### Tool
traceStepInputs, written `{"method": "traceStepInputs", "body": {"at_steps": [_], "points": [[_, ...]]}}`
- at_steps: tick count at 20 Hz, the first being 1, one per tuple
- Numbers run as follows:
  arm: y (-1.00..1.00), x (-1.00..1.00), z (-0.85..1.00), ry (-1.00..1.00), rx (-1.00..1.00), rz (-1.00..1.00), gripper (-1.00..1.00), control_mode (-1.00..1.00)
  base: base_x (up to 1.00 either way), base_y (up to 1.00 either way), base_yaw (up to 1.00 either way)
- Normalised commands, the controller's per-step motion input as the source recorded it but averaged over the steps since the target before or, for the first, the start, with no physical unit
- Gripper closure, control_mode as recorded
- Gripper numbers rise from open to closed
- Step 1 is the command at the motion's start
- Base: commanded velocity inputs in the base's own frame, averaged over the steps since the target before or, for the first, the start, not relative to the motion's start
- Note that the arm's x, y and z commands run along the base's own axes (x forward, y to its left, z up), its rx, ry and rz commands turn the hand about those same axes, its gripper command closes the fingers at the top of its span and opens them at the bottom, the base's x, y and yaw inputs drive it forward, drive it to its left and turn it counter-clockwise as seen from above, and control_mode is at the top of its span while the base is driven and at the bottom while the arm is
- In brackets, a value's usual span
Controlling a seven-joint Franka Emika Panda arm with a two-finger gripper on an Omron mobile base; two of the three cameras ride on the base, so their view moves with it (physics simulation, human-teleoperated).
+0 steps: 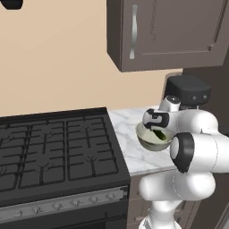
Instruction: Take the lemon, fish, and cucumber from the freezer and place them in the bowl on the counter.
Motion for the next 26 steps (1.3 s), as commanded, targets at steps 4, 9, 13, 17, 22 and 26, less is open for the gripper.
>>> {"method": "traceStepInputs", "body": {"at_steps": [4, 9, 13, 17, 22, 26], "points": [[0.0, 0.0, 0.0, 0.0, 0.0, 0.0, -1.0, -1.0, 0.0, 0.0, 0.0], [0.0, 0.0, 0.0, 0.0, 0.0, 0.0, -1.0, -1.0, 0.0, 0.0, 0.0], [0.0, 0.0, 0.0, 0.0, 0.0, 0.0, -1.0, -1.0, 0.0, 0.0, 0.0], [0.0, -0.2, 0.22, -0.03, 0.0, 0.0, -1.0, -1.0, 0.0, 0.0, 0.0], [0.01, -0.45, 0.38, -0.09, 0.0, 0.0, -1.0, -1.0, 0.0, 0.0, 0.0], [0.0, -0.22, 0.55, -0.01, 0.0, 0.0, -1.0, -1.0, 0.0, 0.0, 0.0]]}}
